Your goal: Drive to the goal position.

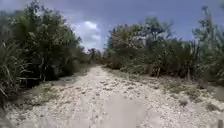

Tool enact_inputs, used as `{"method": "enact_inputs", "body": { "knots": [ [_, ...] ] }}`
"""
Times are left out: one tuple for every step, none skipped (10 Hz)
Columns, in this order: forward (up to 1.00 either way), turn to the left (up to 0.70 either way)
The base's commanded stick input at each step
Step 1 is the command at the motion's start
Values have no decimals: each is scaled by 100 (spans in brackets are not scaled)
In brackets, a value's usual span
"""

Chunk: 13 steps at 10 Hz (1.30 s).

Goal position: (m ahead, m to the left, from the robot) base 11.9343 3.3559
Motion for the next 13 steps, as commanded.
{"method": "enact_inputs", "body": {
  "knots": [
    [50,0],
    [50,0],
    [50,0],
    [50,0],
    [50,0],
    [50,0],
    [50,0],
    [50,13],
    [50,50],
    [50,49],
    [50,0],
    [50,0],
    [50,0]
  ]
}}
